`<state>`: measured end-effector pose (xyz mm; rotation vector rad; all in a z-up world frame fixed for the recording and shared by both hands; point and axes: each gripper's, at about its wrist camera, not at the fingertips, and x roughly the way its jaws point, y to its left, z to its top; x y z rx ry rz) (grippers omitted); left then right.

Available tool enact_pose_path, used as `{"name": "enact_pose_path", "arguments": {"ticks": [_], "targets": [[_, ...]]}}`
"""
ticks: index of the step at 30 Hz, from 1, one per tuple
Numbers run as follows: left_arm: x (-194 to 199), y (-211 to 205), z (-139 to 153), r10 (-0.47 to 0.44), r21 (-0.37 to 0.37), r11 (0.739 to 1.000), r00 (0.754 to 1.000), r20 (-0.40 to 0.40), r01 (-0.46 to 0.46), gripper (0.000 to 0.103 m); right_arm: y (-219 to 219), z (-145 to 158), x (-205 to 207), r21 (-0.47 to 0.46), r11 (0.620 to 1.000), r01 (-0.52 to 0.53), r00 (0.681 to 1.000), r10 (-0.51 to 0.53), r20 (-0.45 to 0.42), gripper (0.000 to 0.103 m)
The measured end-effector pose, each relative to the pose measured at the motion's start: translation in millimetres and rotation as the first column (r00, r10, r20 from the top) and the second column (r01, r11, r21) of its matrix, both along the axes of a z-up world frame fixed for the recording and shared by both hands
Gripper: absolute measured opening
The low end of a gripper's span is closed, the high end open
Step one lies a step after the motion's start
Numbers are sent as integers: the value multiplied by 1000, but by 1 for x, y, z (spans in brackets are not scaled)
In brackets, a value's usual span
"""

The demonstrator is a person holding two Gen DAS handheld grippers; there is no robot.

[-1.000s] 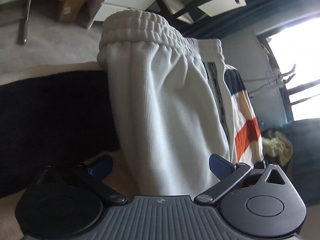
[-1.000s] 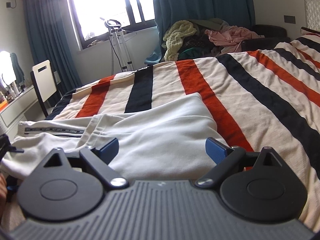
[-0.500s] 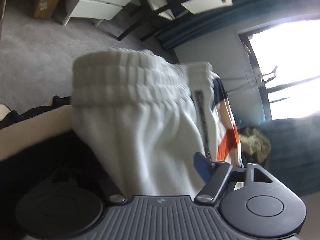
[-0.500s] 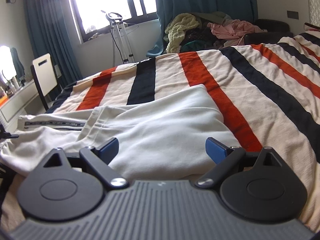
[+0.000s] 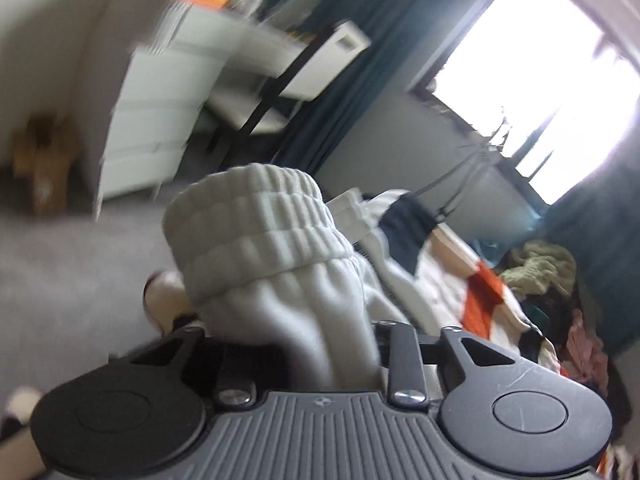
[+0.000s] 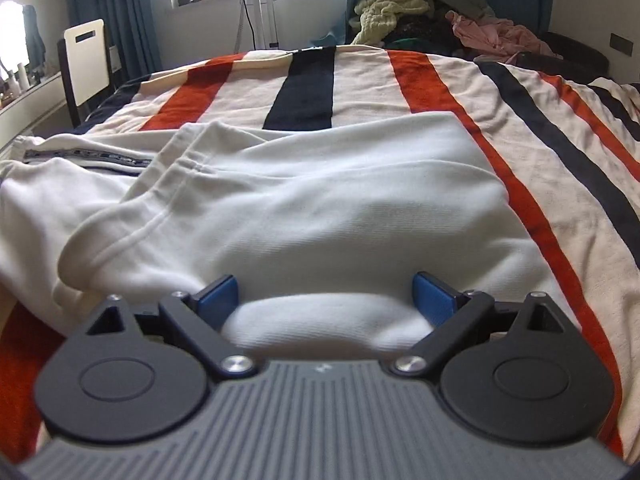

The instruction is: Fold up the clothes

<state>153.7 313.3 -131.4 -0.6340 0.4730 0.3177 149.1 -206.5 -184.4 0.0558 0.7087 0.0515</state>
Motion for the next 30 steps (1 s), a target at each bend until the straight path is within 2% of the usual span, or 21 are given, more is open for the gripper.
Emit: {"name": "enact_pose_path", "arguments": {"ticks": [3, 5, 9, 12, 15, 18, 22, 26, 28, 30], "targets": [[2, -24, 16, -22, 112, 994, 1000, 8, 21, 25, -4, 5, -3, 20, 1000, 0, 1000, -1, 1, 95], [1, -42, 29, -47, 200, 979, 998, 29, 40, 23, -11, 11, -5, 63, 998, 12, 1000, -12, 0, 95], [-19, -90, 61, -102, 353, 935, 981, 167, 37, 22, -34, 27, -16, 144, 986, 80, 996, -84, 24, 95], [-34, -140, 92, -135, 420, 907, 966, 222, 30, 21, -58, 36, -27, 180, 971, 155, 985, -165, 41, 95], [-40, -196, 119, -192, 477, 878, 946, 261, 47, 20, -86, 44, -32, 262, 939, 221, 969, -242, 50, 95], [-47, -253, 143, -257, 487, 869, 920, 296, 86, 20, -112, 50, -36, 351, 893, 283, 947, -319, 48, 95], [-35, -338, 167, -318, 478, 867, 894, 314, 141, 19, -147, 47, -41, 485, 797, 360, 911, -412, 0, 95], [-18, -424, 157, -372, 485, 852, 878, 301, 195, 19, -174, 40, -48, 541, 725, 427, 875, -482, -46, 95], [-11, -468, 138, -411, 499, 834, 869, 275, 236, 18, -185, 38, -53, 563, 697, 445, 862, -503, -59, 95], [-5, -510, 113, -455, 516, 808, 858, 238, 285, 18, -194, 41, -57, 570, 689, 448, 855, -517, -46, 95]]}}
